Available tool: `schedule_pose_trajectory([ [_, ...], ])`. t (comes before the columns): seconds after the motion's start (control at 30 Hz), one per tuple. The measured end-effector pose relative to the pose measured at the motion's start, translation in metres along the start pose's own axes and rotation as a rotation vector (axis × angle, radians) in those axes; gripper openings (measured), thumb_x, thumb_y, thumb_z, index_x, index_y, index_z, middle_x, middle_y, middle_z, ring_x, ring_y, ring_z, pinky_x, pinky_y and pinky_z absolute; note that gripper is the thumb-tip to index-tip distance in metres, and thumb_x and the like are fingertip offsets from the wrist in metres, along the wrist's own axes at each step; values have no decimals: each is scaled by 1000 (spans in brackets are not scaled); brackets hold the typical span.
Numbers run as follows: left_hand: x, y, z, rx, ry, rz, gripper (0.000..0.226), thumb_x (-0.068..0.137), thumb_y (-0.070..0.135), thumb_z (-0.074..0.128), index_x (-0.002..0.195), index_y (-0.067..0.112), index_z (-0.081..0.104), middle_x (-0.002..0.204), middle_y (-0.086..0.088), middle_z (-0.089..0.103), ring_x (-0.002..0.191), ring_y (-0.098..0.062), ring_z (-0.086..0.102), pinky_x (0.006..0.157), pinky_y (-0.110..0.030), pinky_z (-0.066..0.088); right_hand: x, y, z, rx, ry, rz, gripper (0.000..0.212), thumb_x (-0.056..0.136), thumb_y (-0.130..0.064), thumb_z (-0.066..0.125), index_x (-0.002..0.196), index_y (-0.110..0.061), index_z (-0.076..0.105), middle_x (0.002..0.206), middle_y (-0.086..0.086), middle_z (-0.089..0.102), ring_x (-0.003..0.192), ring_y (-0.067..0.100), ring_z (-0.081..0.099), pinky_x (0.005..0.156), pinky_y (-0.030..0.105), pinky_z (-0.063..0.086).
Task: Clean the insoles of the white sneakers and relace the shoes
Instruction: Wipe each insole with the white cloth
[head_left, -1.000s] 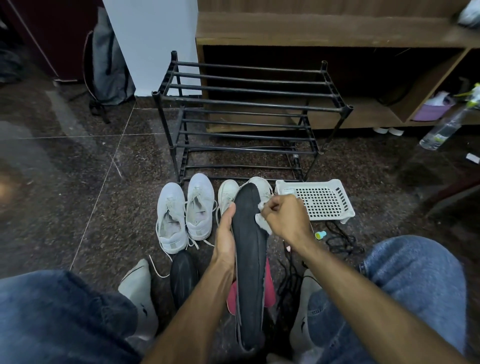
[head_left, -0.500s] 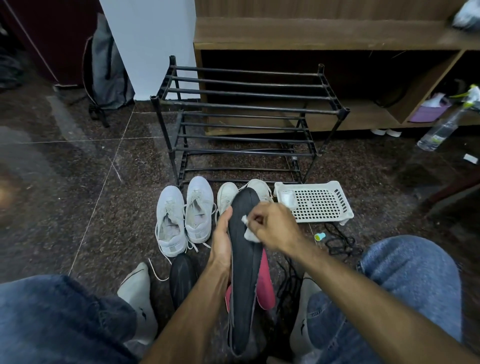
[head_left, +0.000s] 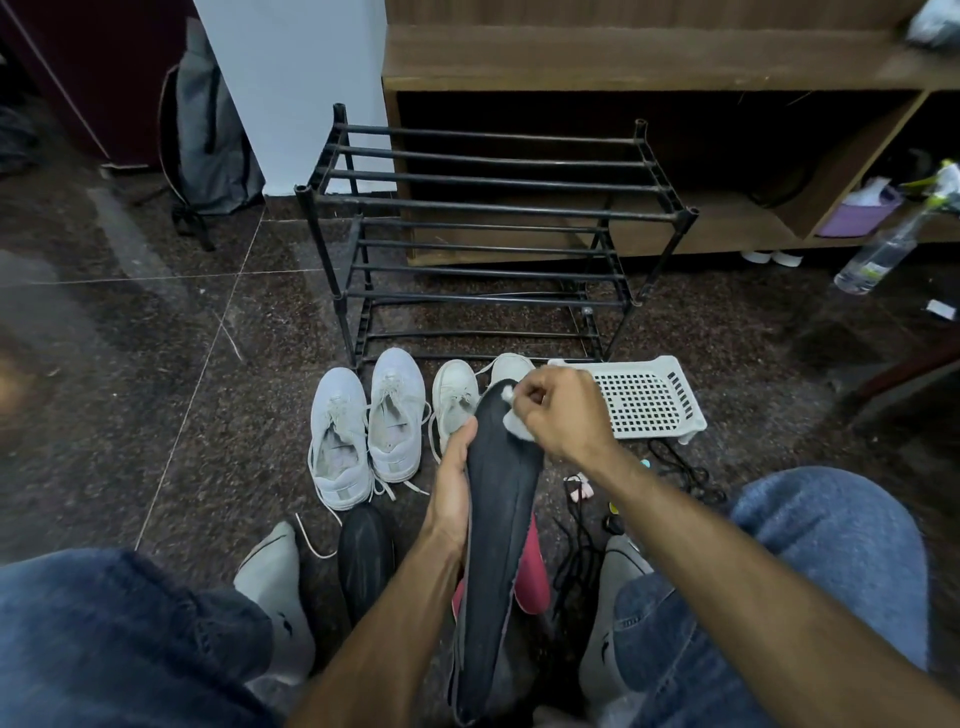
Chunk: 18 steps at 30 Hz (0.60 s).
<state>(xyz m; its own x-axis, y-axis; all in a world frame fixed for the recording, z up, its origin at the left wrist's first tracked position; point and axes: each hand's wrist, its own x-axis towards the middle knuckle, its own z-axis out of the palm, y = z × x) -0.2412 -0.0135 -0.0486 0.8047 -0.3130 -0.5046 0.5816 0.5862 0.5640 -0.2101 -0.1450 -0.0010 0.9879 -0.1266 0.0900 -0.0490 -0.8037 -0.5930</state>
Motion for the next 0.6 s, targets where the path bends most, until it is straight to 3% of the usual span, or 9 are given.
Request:
schedule_pose_trajectory([
  [0.07, 0, 1, 2, 18, 18, 12, 57, 88, 42, 56, 123, -2, 62, 108, -21, 63, 89, -29, 61, 85, -39, 46, 8, 0, -3, 11, 21, 11, 9, 79, -19, 68, 73, -21, 74, 76, -4, 70, 73, 20, 64, 65, 31, 52],
  [0.2, 4, 1, -3, -25, -25, 11, 45, 98, 36, 43, 98, 3, 73, 93, -18, 70, 82, -26, 67, 84, -38, 49, -21, -18, -3, 45, -209, -226, 10, 80, -15, 65, 76, -17, 74, 78, -6, 67, 73, 16, 62, 65, 29, 49],
  [0.27, 5, 0, -3, -37, -42, -2, 45, 97, 38, 45, 103, 2, 70, 93, -19, 69, 84, -27, 65, 84, -40, 47, -23, -17, -2, -4, -220, -265, 11, 81, -16, 64, 78, -18, 74, 79, -6, 67, 73, 16, 61, 64, 28, 47],
  [0.4, 5, -3, -1, 18, -9, -6, 50, 96, 40, 48, 121, -1, 64, 106, -19, 65, 90, -28, 61, 87, -40, 45, 8, -4, -7, -15, -54, -48, 11, 78, -17, 64, 74, -21, 73, 78, -3, 72, 76, 20, 65, 70, 34, 54],
  [0.53, 6, 1, -4, -8, -18, -1, 43, 97, 37, 45, 108, 3, 70, 100, -17, 70, 87, -25, 66, 86, -36, 48, -15, -17, -5, -25, -234, -217, 11, 82, -20, 64, 79, -19, 75, 83, -3, 70, 78, 22, 64, 69, 31, 50],
  [0.6, 5, 0, -3, 1, -22, 0, 42, 96, 36, 46, 112, 3, 67, 102, -16, 68, 88, -24, 64, 87, -36, 46, -9, -11, -5, -75, -193, -168, 11, 82, -21, 64, 78, -20, 74, 84, -3, 71, 79, 22, 65, 71, 33, 52],
])
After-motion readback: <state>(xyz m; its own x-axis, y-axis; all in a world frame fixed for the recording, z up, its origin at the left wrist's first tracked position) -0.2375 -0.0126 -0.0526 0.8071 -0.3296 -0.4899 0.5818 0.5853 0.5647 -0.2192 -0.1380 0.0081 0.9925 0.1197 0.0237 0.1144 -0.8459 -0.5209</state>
